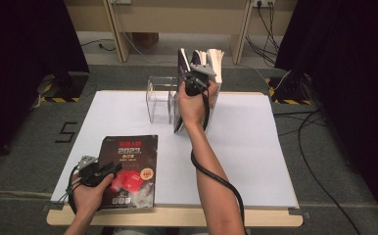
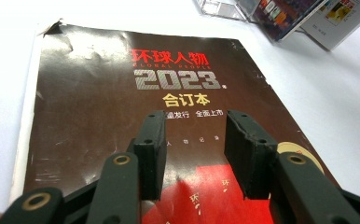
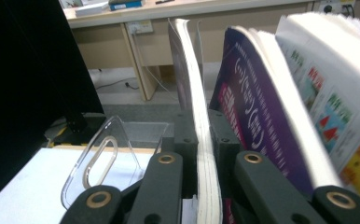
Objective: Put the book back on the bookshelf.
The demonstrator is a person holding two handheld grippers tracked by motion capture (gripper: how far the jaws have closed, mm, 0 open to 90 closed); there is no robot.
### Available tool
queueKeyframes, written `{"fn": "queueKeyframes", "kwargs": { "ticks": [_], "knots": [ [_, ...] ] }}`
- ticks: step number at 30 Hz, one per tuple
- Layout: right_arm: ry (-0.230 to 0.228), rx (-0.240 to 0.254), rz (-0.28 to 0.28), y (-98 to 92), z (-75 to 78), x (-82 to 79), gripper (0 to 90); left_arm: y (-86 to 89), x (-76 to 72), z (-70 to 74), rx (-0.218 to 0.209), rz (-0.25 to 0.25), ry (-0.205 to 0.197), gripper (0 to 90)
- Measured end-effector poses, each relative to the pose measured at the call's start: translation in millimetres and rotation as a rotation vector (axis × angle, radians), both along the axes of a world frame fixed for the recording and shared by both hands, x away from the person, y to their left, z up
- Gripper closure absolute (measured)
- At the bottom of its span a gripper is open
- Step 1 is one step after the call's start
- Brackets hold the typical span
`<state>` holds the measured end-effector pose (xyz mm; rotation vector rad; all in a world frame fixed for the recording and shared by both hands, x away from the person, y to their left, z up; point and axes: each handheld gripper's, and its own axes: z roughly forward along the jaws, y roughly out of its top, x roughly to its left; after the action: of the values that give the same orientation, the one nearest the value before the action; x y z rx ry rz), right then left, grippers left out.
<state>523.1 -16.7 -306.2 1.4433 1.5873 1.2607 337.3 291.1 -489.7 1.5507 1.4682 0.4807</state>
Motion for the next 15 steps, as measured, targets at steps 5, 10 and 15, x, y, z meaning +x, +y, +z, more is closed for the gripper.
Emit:
{"fn": "queueKeyframes", "kwargs": {
  "ticks": [5,10,15],
  "knots": [
    [0.002,-0.011,-0.003,3.4,-1.7,0.1,84.3,-0.2,-0.1,0.4,0.000,-0.002,-0.003,58.4],
    [0.007,-0.009,0.004,2.0,-2.6,-0.5,81.6,-1.8,-0.1,-0.2,0.001,-0.005,-0.001,58.3],
    [0.010,-0.007,0.013,0.7,-1.4,-3.8,76.2,-2.3,-0.2,-0.4,0.001,-0.008,-0.002,58.3]
  ]
}}
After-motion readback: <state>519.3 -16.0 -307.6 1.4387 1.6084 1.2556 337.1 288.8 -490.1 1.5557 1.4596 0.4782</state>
